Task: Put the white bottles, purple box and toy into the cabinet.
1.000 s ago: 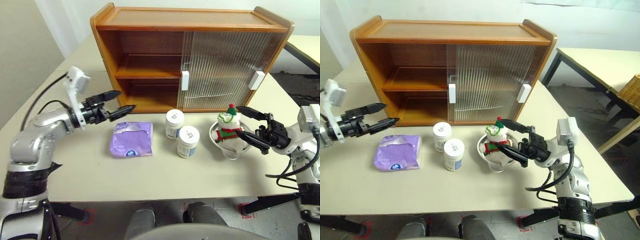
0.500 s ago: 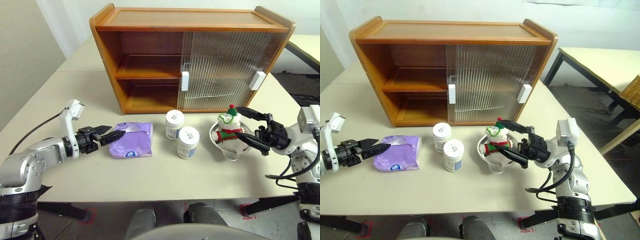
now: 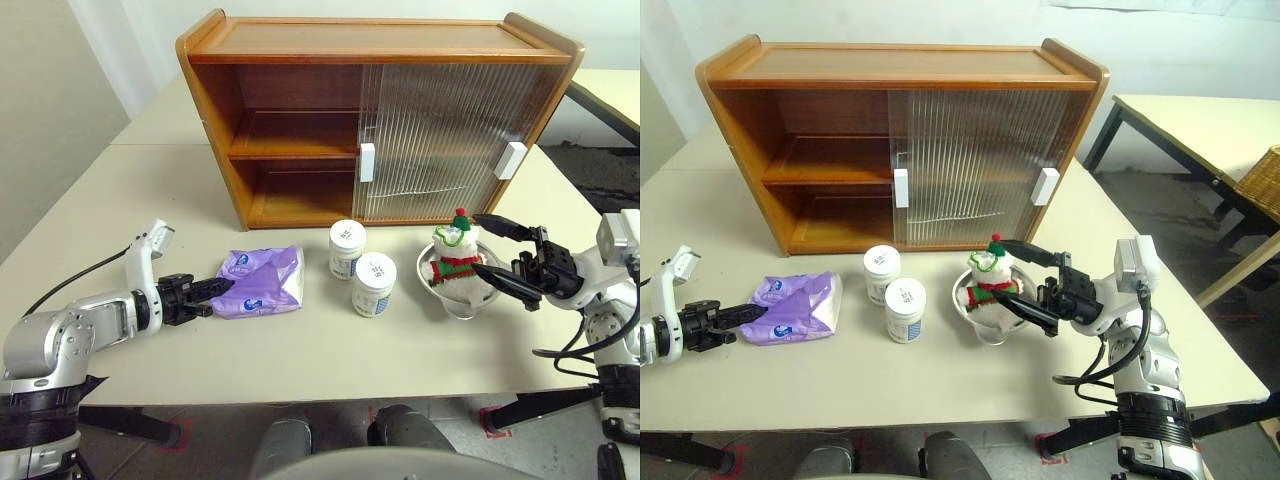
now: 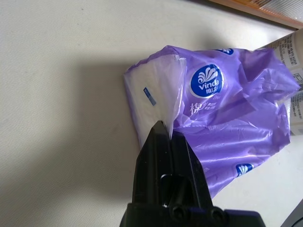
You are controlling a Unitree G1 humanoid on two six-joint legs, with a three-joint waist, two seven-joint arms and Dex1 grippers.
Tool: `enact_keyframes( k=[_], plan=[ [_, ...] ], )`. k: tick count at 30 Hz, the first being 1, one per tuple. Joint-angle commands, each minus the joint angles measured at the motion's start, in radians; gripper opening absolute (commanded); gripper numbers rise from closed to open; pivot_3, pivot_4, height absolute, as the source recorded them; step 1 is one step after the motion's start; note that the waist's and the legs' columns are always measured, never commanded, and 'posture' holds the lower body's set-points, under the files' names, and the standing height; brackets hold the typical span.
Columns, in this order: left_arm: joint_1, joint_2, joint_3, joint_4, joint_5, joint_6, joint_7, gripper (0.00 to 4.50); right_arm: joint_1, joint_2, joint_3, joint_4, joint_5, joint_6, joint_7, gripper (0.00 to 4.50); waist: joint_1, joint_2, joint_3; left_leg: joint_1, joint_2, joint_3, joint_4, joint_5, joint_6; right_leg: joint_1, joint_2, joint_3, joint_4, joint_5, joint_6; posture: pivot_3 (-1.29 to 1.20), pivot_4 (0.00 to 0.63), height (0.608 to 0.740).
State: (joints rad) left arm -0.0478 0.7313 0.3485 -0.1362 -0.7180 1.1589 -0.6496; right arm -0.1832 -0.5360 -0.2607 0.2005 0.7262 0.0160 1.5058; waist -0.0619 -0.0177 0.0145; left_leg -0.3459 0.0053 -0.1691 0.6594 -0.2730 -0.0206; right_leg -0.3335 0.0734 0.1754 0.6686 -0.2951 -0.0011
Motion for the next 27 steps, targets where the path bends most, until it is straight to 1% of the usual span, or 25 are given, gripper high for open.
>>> enact_keyframes(
  k=[1, 5, 7, 11, 12, 14, 16, 18, 20, 23, 25, 27],
  plan=[
    [-0.031, -0.041, 0.068, -0.003, -0.047, -0.018, 0.01, 0.02, -0.02, -0.014, 0.004, 0.019, -0.018, -0.004, 0.014, 4.5, 0.002, 0.0, 0.0, 0.0, 0.0, 0.0, 0.0, 0.0, 0.0, 0.0, 0.0, 0.0, 0.0, 0.0, 0.0, -0.09, 0.0, 0.74],
    [-0.127, -0.137, 0.203, -0.036, -0.197, 0.029, 0.071, 0.02, -0.027, -0.018, 0.007, 0.031, -0.02, -0.005, 0.023, 4.5, 0.011, 0.0, 0.0, 0.0, 0.0, 0.0, 0.001, 0.0, 0.0, 0.001, 0.0, 0.0, 0.0, 0.0, 0.0, -0.08, 0.0, 0.74],
    [-0.178, -0.185, 0.268, -0.049, -0.281, 0.05, 0.128, 0.02, -0.03, -0.018, 0.007, 0.034, -0.022, -0.005, 0.026, 4.5, 0.014, 0.0, 0.0, 0.001, 0.0, 0.001, 0.002, 0.0, 0.0, 0.002, 0.0, 0.0, 0.0, 0.0, 0.0, -0.08, 0.0, 0.74],
    [-0.247, -0.215, 0.333, -0.072, -0.416, 0.093, 0.237, 0.02, -0.035, -0.019, 0.007, 0.041, -0.024, -0.004, 0.033, 4.5, 0.018, 0.0, 0.0, 0.002, 0.0, 0.005, 0.002, 0.002, -0.002, 0.004, 0.0, 0.002, 0.0, 0.001, 0.003, -0.08, 0.0, 0.74],
    [-0.262, -0.22, 0.337, -0.076, -0.444, 0.096, 0.265, 0.02, -0.035, -0.019, 0.007, 0.043, -0.027, -0.004, 0.035, 4.5, 0.018, -0.001, 0.0, 0.003, 0.0, 0.006, 0.002, 0.005, -0.008, 0.005, 0.0, 0.002, 0.0, 0.002, 0.004, -0.08, 0.0, 0.74],
    [-0.278, -0.224, 0.338, -0.078, -0.483, 0.096, 0.312, 0.02, -0.037, -0.019, 0.008, 0.045, -0.03, -0.004, 0.037, 4.5, 0.019, -0.001, 0.0, 0.006, 0.001, 0.008, 0.002, 0.006, -0.009, 0.008, 0.0, 0.004, 0.0, 0.002, 0.005, -0.07, 0.0, 0.74],
    [-0.299, -0.246, 0.322, -0.084, -0.497, 0.072, 0.372, 0.02, -0.037, -0.018, 0.008, 0.045, -0.031, -0.003, 0.039, 4.5, 0.019, -0.001, 0.0, 0.011, 0.001, 0.009, 0.002, 0.004, -0.007, 0.012, 0.0, 0.005, 0.0, 0.001, 0.006, -0.07, 0.0, 0.74],
    [-0.32, -0.274, 0.31, -0.083, -0.503, 0.039, 0.427, 0.02, -0.039, -0.018, 0.008, 0.047, -0.033, -0.004, 0.039, 4.5, 0.019, -0.002, 0.001, 0.015, 0.001, 0.009, 0.002, 0.0, 0.001, 0.015, 0.0, 0.005, 0.0, 0.001, 0.006, -0.07, 0.0, 0.74],
    [-0.34, -0.313, 0.293, -0.086, -0.497, -0.004, 0.48, 0.02, -0.037, -0.015, 0.009, 0.044, -0.033, -0.004, 0.038, 4.5, 0.02, -0.002, 0.001, 0.017, 0.0, 0.01, 0.002, 0.0, 0.001, 0.016, 0.0, 0.005, 0.0, -0.001, 0.01, -0.07, 0.0, 0.74],
    [-0.361, -0.363, 0.262, -0.095, -0.474, -0.071, 0.536, 0.02, -0.033, -0.012, 0.009, 0.037, -0.031, -0.002, 0.034, 4.5, 0.021, -0.003, 0.001, 0.017, 0.0, 0.01, 0.003, 0.0, 0.001, 0.017, 0.0, 0.005, 0.0, -0.001, 0.01, -0.08, 0.0, 0.74],
    [-0.38, -0.405, 0.249, -0.101, -0.488, -0.114, 0.571, 0.02, -0.027, -0.011, 0.008, 0.033, -0.031, -0.002, 0.032, 4.5, 0.023, -0.004, 0.002, 0.017, 0.0, 0.01, 0.003, 0.0, 0.001, 0.017, 0.0, 0.005, 0.0, -0.001, 0.009, -0.08, 0.0, 0.74],
    [-0.386, -0.419, 0.238, -0.105, -0.497, -0.139, 0.594, 0.02, -0.025, -0.011, 0.007, 0.032, -0.031, -0.003, 0.031, 4.5, 0.023, -0.004, 0.002, 0.016, 0.0, 0.01, 0.003, 0.0, 0.001, 0.017, 0.0, 0.005, 0.0, 0.0, 0.009, -0.08, 0.0, 0.74]
  ],
)
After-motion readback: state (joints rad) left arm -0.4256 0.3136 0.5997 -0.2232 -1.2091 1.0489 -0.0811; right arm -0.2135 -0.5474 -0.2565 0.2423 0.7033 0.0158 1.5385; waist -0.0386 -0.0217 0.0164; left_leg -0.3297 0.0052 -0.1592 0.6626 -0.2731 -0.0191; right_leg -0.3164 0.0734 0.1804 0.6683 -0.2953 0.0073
